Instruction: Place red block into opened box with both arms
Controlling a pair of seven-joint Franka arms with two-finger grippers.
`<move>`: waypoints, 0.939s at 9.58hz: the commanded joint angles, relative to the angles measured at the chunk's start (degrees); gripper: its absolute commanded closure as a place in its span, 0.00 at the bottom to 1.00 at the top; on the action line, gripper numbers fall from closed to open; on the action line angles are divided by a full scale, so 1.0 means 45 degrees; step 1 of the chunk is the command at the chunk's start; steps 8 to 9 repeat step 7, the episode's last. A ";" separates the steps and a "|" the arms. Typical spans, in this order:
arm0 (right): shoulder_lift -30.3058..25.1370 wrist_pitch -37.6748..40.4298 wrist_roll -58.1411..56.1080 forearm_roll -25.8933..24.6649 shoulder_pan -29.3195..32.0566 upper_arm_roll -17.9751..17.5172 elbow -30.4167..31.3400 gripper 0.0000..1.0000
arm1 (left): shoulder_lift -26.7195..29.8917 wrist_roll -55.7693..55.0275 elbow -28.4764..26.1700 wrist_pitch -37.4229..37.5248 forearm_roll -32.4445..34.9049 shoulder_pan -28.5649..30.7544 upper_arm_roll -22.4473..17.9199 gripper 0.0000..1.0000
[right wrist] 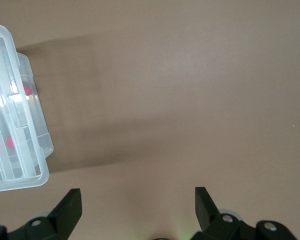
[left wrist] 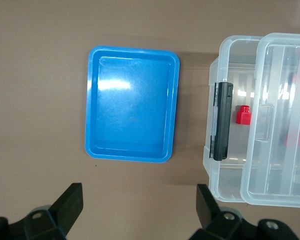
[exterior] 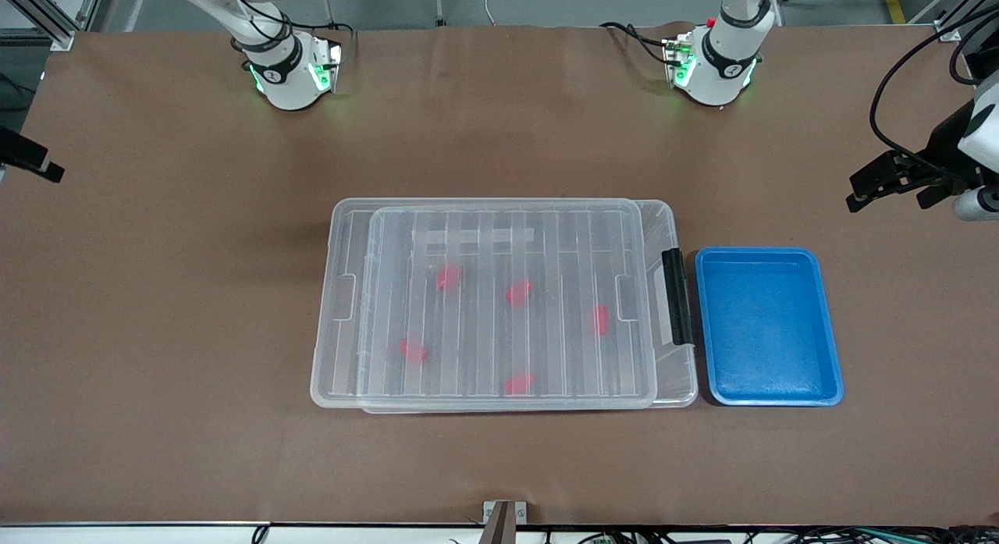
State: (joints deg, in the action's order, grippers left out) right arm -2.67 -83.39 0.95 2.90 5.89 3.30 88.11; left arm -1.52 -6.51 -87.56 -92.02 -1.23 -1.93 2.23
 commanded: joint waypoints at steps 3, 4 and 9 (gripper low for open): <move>-0.0129 0.0525 0.0453 -0.0507 0.0273 -0.0479 -0.0088 0.00 | 0.0064 0.0079 -0.0445 -0.0060 -0.0058 0.0038 -0.0007 0.00; -0.0110 0.0331 0.0239 -0.0662 0.0254 -0.0498 -0.0108 0.00 | 0.0064 0.0079 -0.0445 -0.0060 -0.0058 0.0038 -0.0026 0.00; -0.0110 -0.0294 0.0102 -0.1031 -0.0075 -0.0518 -0.0050 0.00 | 0.0044 0.0099 -0.0445 -0.0060 -0.0039 0.0038 -0.0026 0.00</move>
